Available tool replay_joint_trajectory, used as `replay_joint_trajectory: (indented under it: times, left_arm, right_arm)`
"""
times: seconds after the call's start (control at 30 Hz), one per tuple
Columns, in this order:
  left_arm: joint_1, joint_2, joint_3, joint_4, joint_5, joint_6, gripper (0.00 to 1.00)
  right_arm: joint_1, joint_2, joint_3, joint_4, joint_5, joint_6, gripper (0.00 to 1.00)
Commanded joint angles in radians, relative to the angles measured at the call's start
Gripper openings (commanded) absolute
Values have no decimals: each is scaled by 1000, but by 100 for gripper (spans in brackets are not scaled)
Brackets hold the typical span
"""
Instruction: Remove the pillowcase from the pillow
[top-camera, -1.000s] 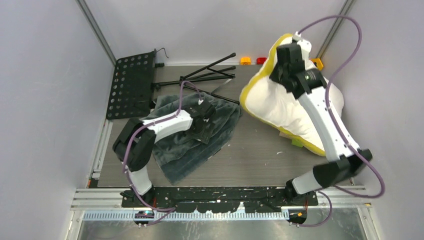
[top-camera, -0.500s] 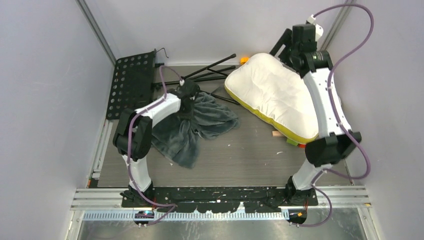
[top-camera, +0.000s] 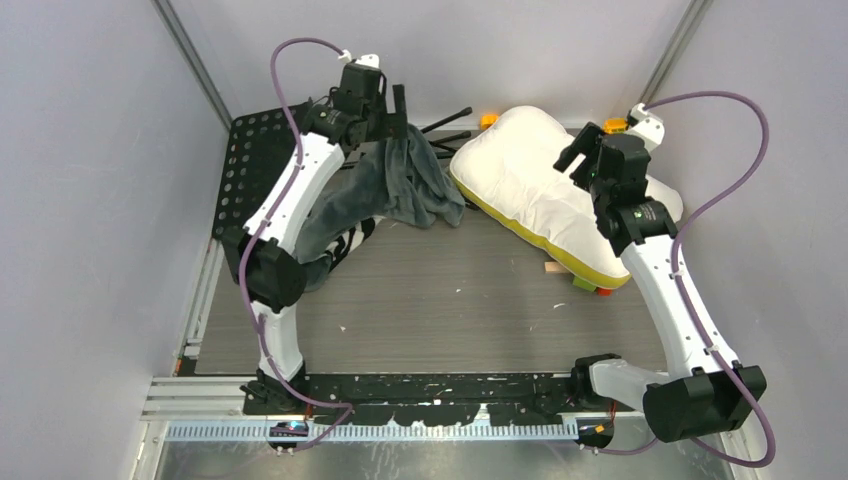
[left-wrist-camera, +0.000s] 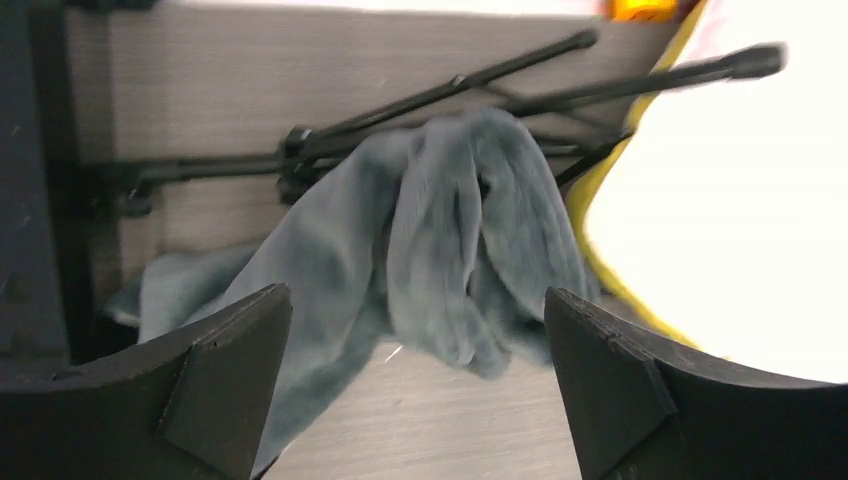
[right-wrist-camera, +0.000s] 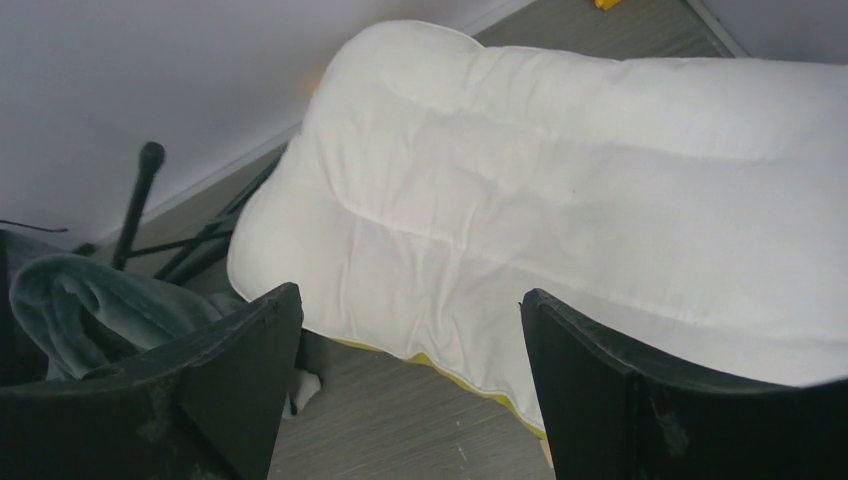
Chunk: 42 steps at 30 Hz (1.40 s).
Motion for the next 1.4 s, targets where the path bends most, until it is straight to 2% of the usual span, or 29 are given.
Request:
replay_joint_trajectory:
  times: [0.0, 0.2, 0.33, 0.4, 0.5, 0.6, 0.67, 0.77, 0.93, 1.03, 1.13, 1.27, 1.37]
  left_arm:
    - [11, -207, -271, -15, -74, 14, 100]
    - [15, -650, -861, 364, -126, 60, 100]
    - [15, -875, -1261, 754, -199, 183, 100]
    - [24, -917, -1404, 885, -273, 250, 100]
    - [70, -875, -1442, 901, -304, 309, 100]
    - [105, -820, -1466, 918, -321, 297, 100]
    - [110, -821, -1530, 996, -332, 321, 100]
    - [141, -830, -1633, 1122, -304, 340, 100]
    - [267, -739, -1728, 1295, -183, 333, 100]
    - [338, -662, -1752, 1389, -112, 313, 100]
    - [358, -586, -1750, 1449, -45, 323, 98]
    - [360, -498, -1787, 1597, -18, 338, 97]
    - [364, -486, -1787, 1600, -3, 338, 98]
  right_arm:
    - [-2, -57, -117, 146, 45, -77, 85]
    - [-2, -143, -312, 280, 68, -87, 80]
    - [-1, -185, -437, 374, 89, -174, 80]
    - [-2, -195, -470, 380, 99, -234, 88]
    - [-2, -206, -547, 477, 59, -338, 90]
    - [-2, -222, -653, 584, 11, -460, 91]
    - [-2, -214, -719, 674, 68, -420, 91]
    - [-4, -179, -784, 770, 32, -431, 91]
    - [-15, -74, -819, 885, 22, -378, 93]
    - [-20, -40, -841, 905, 40, -378, 93]
    - [-33, 2, -870, 961, 77, -381, 93]
    - [-71, 154, -949, 1253, 88, -333, 92]
    - [-91, 231, -921, 1302, 107, -350, 92]
